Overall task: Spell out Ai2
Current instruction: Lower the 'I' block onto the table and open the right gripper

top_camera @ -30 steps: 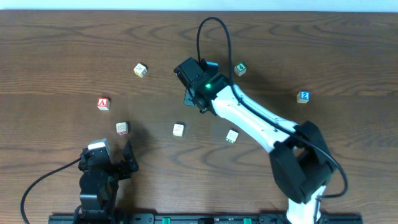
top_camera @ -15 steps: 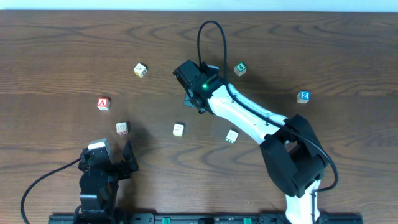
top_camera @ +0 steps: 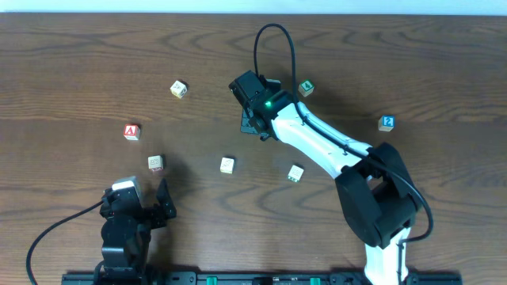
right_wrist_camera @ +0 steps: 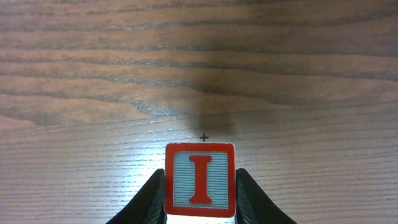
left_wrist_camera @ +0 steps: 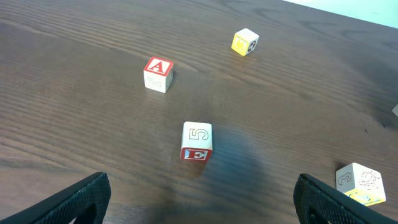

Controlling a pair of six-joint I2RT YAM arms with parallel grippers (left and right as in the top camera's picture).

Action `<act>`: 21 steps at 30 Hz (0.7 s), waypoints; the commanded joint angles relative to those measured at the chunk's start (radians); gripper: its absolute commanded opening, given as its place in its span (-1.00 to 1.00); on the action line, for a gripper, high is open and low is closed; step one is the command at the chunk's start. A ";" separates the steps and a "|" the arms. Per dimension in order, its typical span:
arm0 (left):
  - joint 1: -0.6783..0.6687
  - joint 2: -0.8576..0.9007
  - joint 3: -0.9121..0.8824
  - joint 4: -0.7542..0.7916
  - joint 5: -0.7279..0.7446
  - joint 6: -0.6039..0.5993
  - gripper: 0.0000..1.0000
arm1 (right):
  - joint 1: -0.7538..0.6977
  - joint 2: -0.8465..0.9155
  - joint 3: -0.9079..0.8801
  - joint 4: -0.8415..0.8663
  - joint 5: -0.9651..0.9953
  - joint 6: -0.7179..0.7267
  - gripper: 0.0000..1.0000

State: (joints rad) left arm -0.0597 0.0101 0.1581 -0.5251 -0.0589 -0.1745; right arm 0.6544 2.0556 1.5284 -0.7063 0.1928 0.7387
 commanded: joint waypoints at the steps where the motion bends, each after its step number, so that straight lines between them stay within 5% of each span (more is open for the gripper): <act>1: 0.005 -0.006 -0.016 0.002 0.000 0.018 0.91 | 0.002 0.026 -0.005 0.000 -0.002 -0.048 -0.97; 21: 0.005 -0.006 -0.016 0.002 0.000 0.018 0.91 | -0.001 0.071 -0.005 0.061 0.000 0.001 -0.97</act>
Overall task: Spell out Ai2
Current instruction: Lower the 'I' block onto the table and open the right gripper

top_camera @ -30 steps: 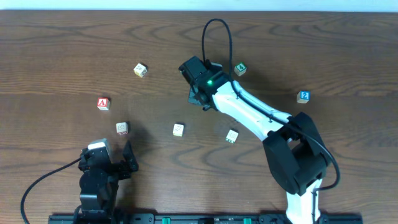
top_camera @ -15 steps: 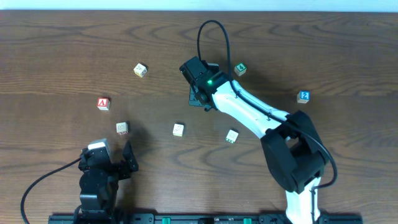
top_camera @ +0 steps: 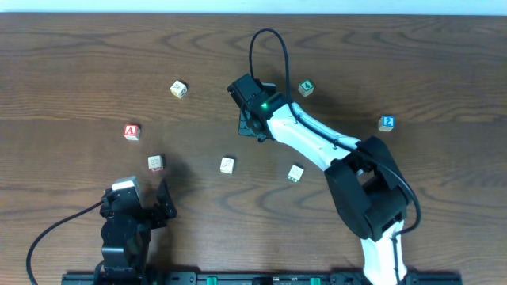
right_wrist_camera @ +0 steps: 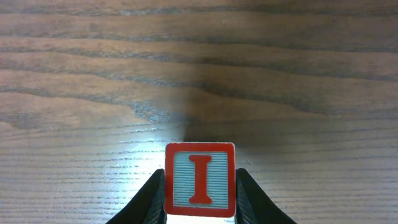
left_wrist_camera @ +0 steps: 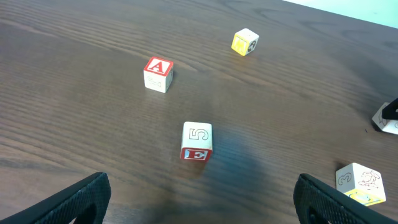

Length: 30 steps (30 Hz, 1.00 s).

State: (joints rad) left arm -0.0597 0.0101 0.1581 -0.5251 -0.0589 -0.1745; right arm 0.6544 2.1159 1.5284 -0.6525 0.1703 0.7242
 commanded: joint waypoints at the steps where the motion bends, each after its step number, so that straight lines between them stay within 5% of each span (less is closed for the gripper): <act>1: 0.005 -0.006 -0.016 0.002 0.000 0.018 0.91 | -0.001 0.012 -0.005 0.010 0.025 0.015 -0.97; 27: 0.005 -0.006 -0.016 0.002 0.000 0.018 0.91 | -0.002 0.030 -0.006 0.010 0.050 0.039 -0.97; 30: 0.005 -0.006 -0.016 0.002 0.000 0.018 0.91 | -0.001 0.030 -0.006 0.010 0.050 0.039 -0.62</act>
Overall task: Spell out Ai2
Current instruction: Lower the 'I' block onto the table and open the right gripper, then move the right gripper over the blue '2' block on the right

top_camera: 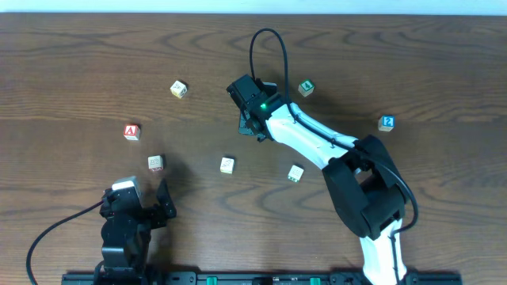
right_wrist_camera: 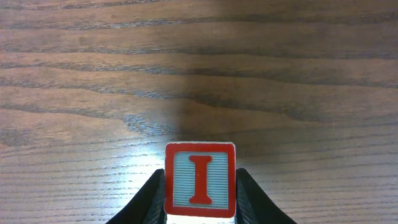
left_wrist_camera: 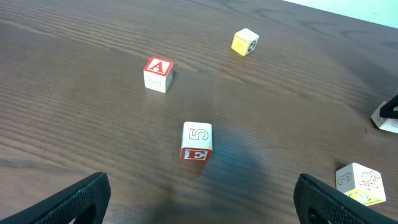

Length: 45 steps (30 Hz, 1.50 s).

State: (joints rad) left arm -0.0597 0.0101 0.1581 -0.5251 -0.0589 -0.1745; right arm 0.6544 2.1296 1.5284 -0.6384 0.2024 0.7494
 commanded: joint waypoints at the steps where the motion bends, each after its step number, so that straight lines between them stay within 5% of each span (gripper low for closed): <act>1: 0.005 -0.006 -0.016 0.002 0.000 0.018 0.91 | -0.001 0.016 -0.006 -0.005 0.018 0.013 -0.53; 10: 0.005 -0.006 -0.016 0.002 0.000 0.018 0.91 | -0.001 0.016 -0.006 -0.009 0.018 0.013 -0.28; 22: 0.005 -0.006 -0.016 0.002 0.000 0.018 0.91 | -0.002 0.016 -0.006 -0.009 0.019 0.013 -0.19; 26: 0.005 -0.006 -0.016 0.002 0.000 0.018 0.91 | -0.002 0.016 -0.006 -0.008 0.019 0.013 0.09; 34: 0.005 -0.006 -0.016 0.002 0.000 0.018 0.91 | -0.037 -0.003 0.048 -0.074 0.018 0.011 0.96; 45: 0.005 -0.006 -0.016 0.002 0.000 0.018 0.91 | -0.081 -0.143 0.487 -0.354 -0.034 -0.248 0.99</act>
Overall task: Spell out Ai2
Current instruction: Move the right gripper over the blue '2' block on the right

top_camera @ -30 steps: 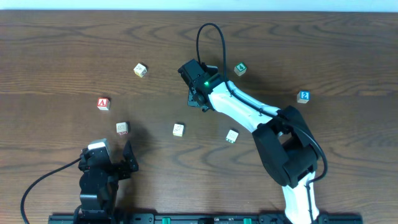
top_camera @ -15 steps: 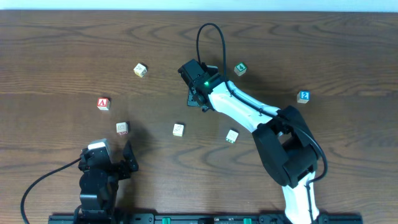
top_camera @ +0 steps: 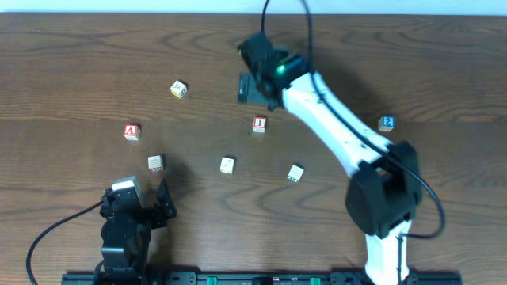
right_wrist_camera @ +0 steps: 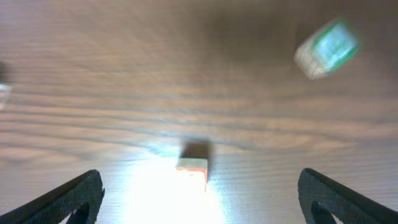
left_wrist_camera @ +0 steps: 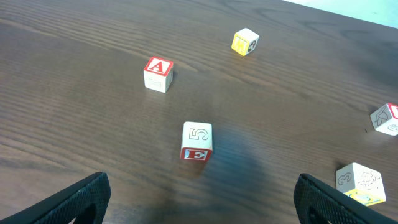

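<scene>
The red-and-white I block (top_camera: 259, 124) stands alone on the table near the middle, and it shows again at the right edge of the left wrist view as I block (left_wrist_camera: 387, 118) and low in the right wrist view (right_wrist_camera: 191, 167). My right gripper (top_camera: 252, 89) hangs open above and behind it, with nothing between its fingers (right_wrist_camera: 74, 196). The red A block (top_camera: 131, 131) sits far left, seen also as A block (left_wrist_camera: 158, 74). The blue 2 block (top_camera: 386, 122) lies far right. My left gripper (top_camera: 135, 207) rests open at the front left.
Loose blocks lie around: a yellow one (top_camera: 179, 89) at the back left, a 5/E block (top_camera: 155, 163), a pale block (top_camera: 227, 165) and another (top_camera: 295, 172) in front of the I block. A green block (right_wrist_camera: 326, 48) shows only in the right wrist view.
My right gripper was shut on the I block low at the table. Now it is open and higher and farther back, and the I block stands free on the wood.
At all three earlier moments my right gripper held the I block near the table's middle, shifted slightly left after the first. Now the block is let go there and the gripper is raised. The left arm and the other blocks stayed put.
</scene>
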Controlling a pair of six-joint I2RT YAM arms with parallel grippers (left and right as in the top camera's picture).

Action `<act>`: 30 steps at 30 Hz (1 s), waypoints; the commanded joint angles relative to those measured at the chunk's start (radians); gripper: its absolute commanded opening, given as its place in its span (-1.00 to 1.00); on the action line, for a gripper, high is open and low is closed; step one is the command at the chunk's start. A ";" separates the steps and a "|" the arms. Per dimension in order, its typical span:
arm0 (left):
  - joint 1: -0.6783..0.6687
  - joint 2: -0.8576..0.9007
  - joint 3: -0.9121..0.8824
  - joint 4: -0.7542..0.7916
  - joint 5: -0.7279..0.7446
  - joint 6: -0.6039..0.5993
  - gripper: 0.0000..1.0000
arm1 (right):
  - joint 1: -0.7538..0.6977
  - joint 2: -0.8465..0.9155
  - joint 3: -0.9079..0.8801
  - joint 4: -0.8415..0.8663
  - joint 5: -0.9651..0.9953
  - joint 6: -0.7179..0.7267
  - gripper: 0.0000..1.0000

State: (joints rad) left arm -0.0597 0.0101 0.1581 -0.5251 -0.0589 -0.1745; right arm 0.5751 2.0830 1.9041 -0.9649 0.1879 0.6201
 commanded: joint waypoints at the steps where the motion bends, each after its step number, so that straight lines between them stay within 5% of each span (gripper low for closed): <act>1: 0.005 -0.006 -0.016 0.002 0.000 0.018 0.91 | 0.000 -0.121 0.163 -0.057 -0.029 -0.157 0.98; 6: 0.005 -0.006 -0.016 0.002 0.000 0.018 0.91 | -0.019 -0.258 0.305 -0.182 0.032 -0.218 0.98; 16: 0.005 -0.006 -0.016 0.002 0.000 0.018 0.91 | -0.216 -0.504 0.314 -0.454 0.078 -0.451 0.98; 30: 0.005 -0.006 -0.016 0.002 0.000 0.018 0.91 | -0.280 -0.546 0.312 -0.523 0.016 -0.449 0.98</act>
State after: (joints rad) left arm -0.0597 0.0101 0.1581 -0.5247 -0.0589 -0.1745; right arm 0.3031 1.5497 2.2204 -1.4849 0.2394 0.1917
